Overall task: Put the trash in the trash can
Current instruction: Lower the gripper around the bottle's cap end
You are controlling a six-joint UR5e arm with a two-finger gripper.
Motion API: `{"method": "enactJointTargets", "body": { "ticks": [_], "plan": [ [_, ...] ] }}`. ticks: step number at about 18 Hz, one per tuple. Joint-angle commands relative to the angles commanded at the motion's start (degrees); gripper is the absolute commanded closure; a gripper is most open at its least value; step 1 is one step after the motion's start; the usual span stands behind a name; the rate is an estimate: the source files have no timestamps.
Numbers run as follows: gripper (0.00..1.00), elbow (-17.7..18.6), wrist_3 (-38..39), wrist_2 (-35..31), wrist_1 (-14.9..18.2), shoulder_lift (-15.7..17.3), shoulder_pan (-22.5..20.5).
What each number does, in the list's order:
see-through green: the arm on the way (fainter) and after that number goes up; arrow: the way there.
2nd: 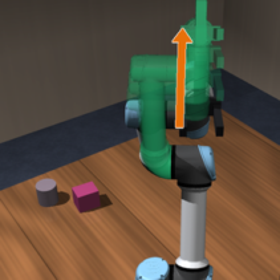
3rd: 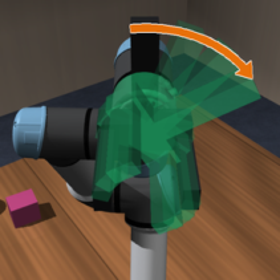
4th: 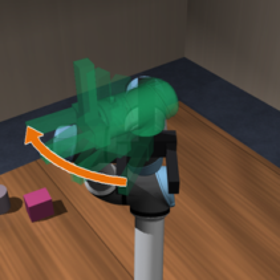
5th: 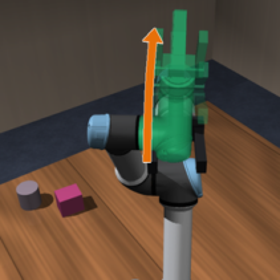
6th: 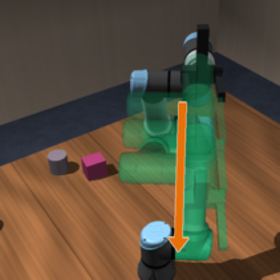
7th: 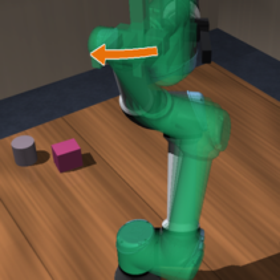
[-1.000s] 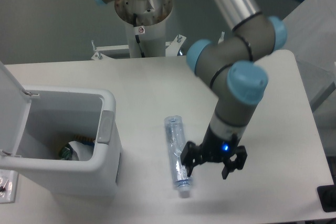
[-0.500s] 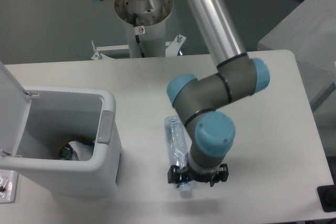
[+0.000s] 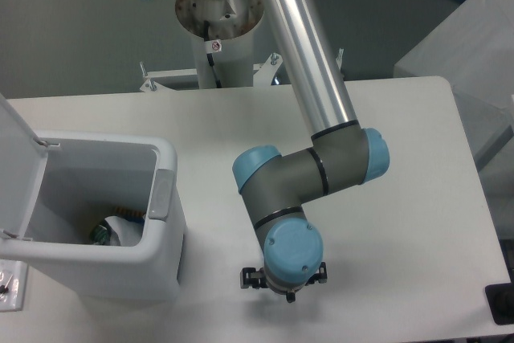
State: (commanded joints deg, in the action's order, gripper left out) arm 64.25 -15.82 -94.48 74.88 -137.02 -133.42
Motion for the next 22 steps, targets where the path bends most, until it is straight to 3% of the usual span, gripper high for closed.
{"method": "enactJointTargets", "body": {
  "ticks": [3,12,22],
  "plan": [
    [0.05,0.00,0.53,-0.18,-0.35,-0.53,0.44],
    [0.51,0.09,2.37,-0.89,-0.44,-0.71,0.53],
    [0.63,0.00,2.37,-0.88,-0.53,-0.44,0.62]
  ]
}}
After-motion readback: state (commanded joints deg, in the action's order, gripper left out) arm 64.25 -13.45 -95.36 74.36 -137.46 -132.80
